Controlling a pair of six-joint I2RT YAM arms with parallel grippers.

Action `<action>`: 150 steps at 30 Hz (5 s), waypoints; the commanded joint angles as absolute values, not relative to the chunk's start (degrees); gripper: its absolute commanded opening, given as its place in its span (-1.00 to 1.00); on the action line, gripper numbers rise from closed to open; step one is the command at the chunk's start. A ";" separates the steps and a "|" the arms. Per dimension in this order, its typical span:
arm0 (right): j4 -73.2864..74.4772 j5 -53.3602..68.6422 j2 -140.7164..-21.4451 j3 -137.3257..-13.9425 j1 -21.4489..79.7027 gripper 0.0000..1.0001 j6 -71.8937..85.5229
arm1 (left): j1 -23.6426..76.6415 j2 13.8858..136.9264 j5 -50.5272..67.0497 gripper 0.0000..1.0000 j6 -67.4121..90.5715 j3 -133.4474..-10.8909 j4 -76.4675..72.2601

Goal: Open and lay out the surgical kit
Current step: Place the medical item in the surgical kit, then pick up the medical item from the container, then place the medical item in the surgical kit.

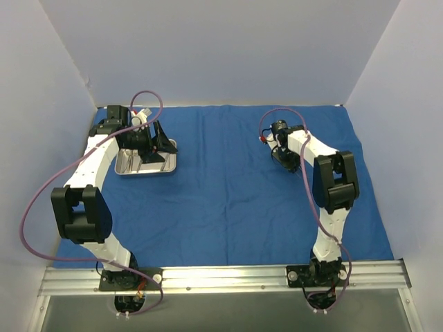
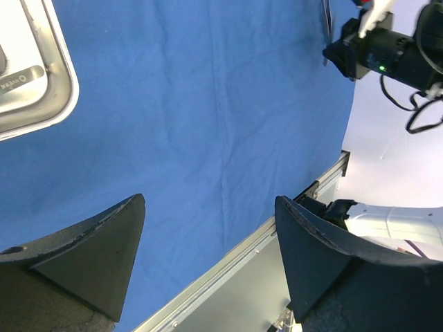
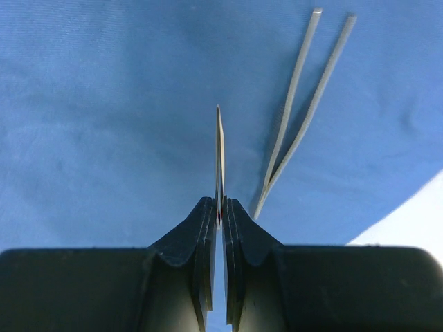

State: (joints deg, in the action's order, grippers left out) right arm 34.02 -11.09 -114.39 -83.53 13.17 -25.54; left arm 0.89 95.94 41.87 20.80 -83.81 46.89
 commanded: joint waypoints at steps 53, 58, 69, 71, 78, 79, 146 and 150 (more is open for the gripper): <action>34.98 -7.92 -114.79 -98.87 14.41 -0.14 -17.94 | -1.67 99.58 34.74 0.91 17.94 -90.86 50.09; 32.35 -1.87 -109.79 -99.85 16.17 -0.07 -8.01 | -1.84 101.16 21.22 0.91 16.00 -95.18 53.61; 22.50 8.88 -96.26 -85.01 21.80 -0.01 -4.48 | -1.85 112.39 4.50 0.64 7.30 -103.62 56.07; 21.89 8.88 -94.75 -82.89 21.62 0.00 -4.40 | -1.93 113.99 2.29 0.59 5.11 -104.85 55.72; 21.00 9.67 -89.74 -76.56 19.16 0.00 -3.87 | -4.22 122.51 -3.16 0.43 4.75 -109.60 57.48; 21.09 9.75 -89.56 -76.12 18.90 0.00 -3.95 | -4.48 123.30 -3.16 0.41 4.75 -110.21 57.74; 10.63 31.91 -55.38 -60.38 40.51 0.04 -52.55 | 29.70 78.66 65.83 -0.95 100.26 -45.72 -45.73; 15.90 31.03 -54.41 -63.89 44.73 0.04 -55.27 | 31.72 75.94 64.16 -0.95 107.48 -43.24 -51.32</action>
State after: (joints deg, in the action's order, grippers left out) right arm 13.87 30.24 -56.25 -60.82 42.81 -52.03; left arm 30.94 79.85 64.31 95.42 -43.75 -34.33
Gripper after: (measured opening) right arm 0.523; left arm 0.035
